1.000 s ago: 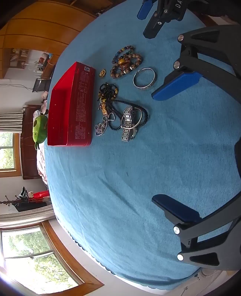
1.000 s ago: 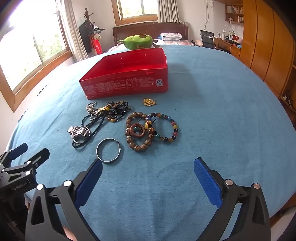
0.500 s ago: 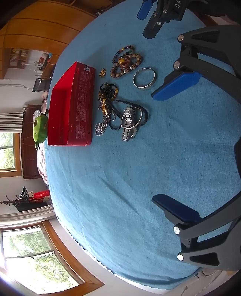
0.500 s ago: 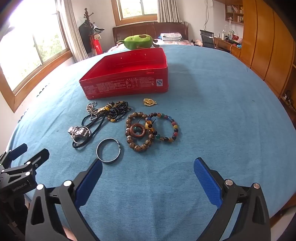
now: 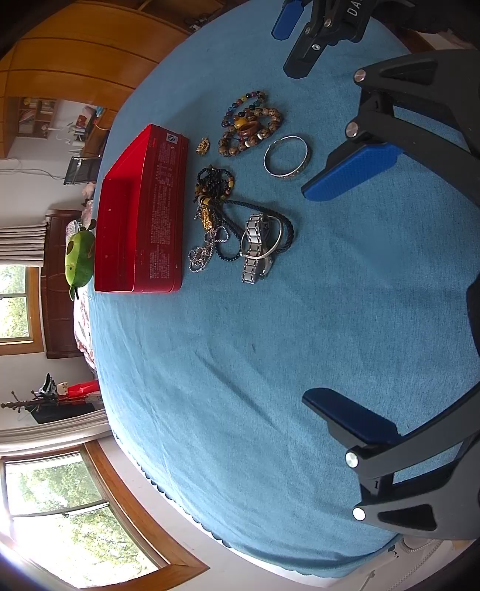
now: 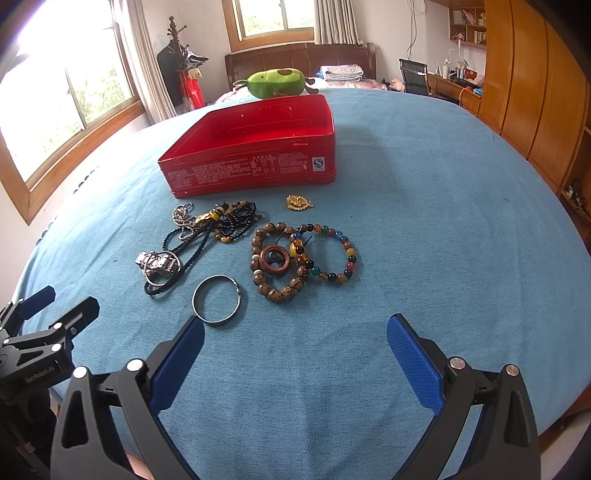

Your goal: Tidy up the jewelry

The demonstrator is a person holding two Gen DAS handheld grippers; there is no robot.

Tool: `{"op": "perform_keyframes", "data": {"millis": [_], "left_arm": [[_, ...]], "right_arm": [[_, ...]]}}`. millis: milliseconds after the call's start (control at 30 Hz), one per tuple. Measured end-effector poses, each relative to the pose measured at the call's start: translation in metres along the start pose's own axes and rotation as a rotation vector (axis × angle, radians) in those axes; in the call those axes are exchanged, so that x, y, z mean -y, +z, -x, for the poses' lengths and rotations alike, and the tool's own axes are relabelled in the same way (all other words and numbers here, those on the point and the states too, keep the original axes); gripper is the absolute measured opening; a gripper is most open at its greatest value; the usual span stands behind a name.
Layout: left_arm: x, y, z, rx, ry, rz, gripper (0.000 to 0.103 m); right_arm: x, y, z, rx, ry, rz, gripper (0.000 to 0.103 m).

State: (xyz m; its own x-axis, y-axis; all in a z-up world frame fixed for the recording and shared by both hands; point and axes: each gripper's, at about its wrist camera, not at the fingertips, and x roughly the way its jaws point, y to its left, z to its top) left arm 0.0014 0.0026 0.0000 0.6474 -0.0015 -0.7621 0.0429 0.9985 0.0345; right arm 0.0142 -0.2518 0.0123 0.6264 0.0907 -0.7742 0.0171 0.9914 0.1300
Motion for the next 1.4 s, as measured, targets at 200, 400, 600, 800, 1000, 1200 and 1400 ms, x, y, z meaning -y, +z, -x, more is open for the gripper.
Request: {"op": "perform_keyframes", "data": {"millis": [200, 400, 600, 800, 1000, 1200, 1400], "left_arm": [[0.0006, -0.0001, 0.0003, 0.001, 0.002, -0.001, 0.1], [0.0022, -0.0005, 0.0006, 0.002, 0.003, -0.002, 0.1], [0.0023, -0.0005, 0.0006, 0.002, 0.004, -0.003, 0.1], [0.0029, -0.0018, 0.0001, 0.001, 0.003, -0.003, 0.1], [0.0031, -0.0018, 0.0001, 0.001, 0.004, -0.003, 0.1], [0.0031, -0.0018, 0.0, 0.001, 0.005, -0.003, 0.1], [0.0024, -0.0025, -0.0026, -0.003, 0.004, -0.003, 0.1]], "right_arm": [[-0.0001, 0.0, -0.0006, -0.001, 0.0, 0.0, 0.099], [-0.0005, -0.0003, -0.002, -0.001, 0.001, 0.0, 0.099], [-0.0009, -0.0005, -0.0026, -0.002, 0.001, -0.002, 0.099], [-0.0008, -0.0004, -0.003, -0.002, 0.001, -0.002, 0.099], [0.0006, 0.0004, -0.0025, -0.003, 0.002, -0.002, 0.099], [0.0033, 0.002, -0.0013, -0.004, 0.001, -0.003, 0.099], [-0.0006, 0.0017, -0.0029, -0.004, 0.002, -0.003, 0.099]]}}
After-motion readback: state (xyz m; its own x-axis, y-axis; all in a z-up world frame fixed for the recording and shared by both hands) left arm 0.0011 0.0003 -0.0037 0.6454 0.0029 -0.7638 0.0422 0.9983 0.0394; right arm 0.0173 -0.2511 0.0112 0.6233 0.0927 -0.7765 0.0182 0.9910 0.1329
